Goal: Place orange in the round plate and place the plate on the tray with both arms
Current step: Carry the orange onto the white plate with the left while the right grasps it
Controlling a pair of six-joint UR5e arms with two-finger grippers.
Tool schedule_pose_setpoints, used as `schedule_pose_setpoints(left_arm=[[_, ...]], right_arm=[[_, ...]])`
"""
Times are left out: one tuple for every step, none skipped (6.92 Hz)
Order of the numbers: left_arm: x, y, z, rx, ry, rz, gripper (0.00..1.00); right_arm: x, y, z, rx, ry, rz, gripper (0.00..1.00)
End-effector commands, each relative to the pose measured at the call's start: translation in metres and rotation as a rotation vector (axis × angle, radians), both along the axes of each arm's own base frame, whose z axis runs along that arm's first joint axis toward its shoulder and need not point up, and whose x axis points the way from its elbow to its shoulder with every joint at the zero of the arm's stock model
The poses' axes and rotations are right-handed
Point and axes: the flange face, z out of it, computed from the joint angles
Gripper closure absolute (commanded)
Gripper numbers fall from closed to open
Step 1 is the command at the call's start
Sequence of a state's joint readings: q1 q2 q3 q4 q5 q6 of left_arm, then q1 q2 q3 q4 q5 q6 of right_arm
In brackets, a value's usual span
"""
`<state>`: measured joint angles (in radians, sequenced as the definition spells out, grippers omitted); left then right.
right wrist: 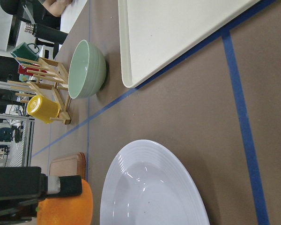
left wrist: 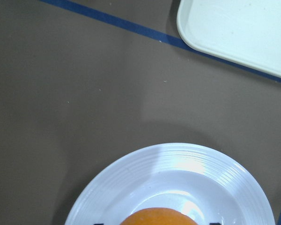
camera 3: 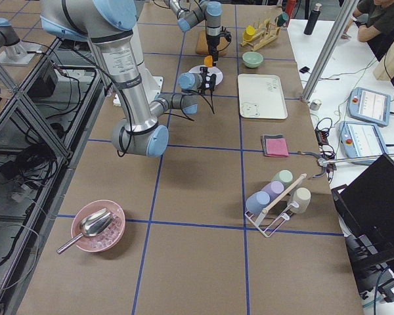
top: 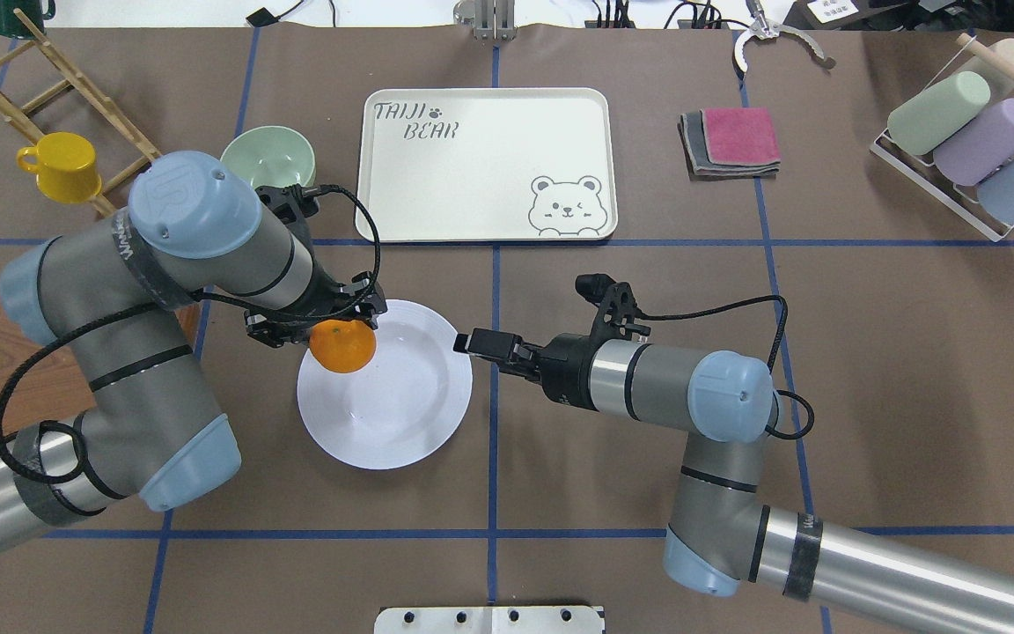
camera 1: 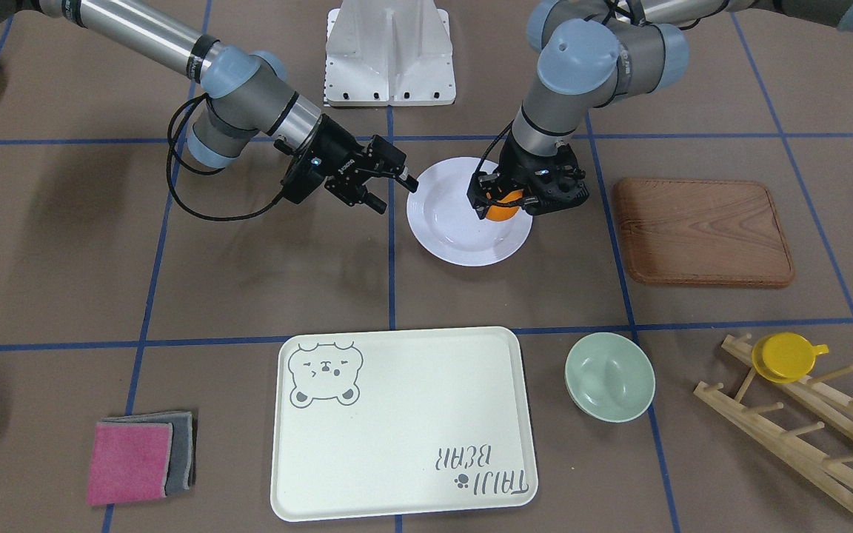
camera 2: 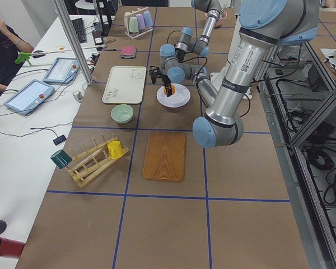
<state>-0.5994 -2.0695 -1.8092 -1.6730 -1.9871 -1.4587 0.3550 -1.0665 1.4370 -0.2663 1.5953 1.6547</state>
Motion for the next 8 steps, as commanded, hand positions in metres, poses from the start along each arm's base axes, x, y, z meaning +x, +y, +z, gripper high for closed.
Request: schedule_pose_setpoints(left_arm=[[0.007, 0.006, 0.001, 0.009, -0.007, 0.001, 0.19], [0.008, 0.008, 0.003, 0.007, -0.010, 0.004, 0.17], [0.008, 0.008, 0.003, 0.008, -0.010, 0.005, 0.03], [0.007, 0.008, 0.003, 0.010, -0.010, 0.004, 0.03], [0.007, 0.008, 0.005, 0.008, -0.011, 0.005, 0.03], [0.003, 0.009, 0.004, 0.013, -0.009, 0.007, 0.03], [-0.001, 0.009, 0.001, 0.021, -0.001, 0.004, 0.03], [-0.001, 0.009, 0.001, 0.022, -0.001, 0.005, 0.03]], right_arm=[[-0.020, 0.016, 0.010, 0.002, 0.029, -0.027, 0.07], [-0.024, 0.022, 0.011, 0.002, 0.034, -0.036, 0.07], [-0.027, 0.025, 0.006, 0.003, 0.030, -0.041, 0.08], [-0.034, 0.029, 0.003, 0.002, 0.029, -0.036, 0.09], [-0.044, 0.029, -0.004, 0.001, 0.026, -0.037, 0.09], [-0.050, 0.028, -0.007, 0.000, 0.029, -0.037, 0.10], [-0.051, 0.027, -0.007, 0.000, 0.029, -0.037, 0.19], [-0.050, 0.028, -0.008, 0.001, 0.025, -0.038, 0.34]])
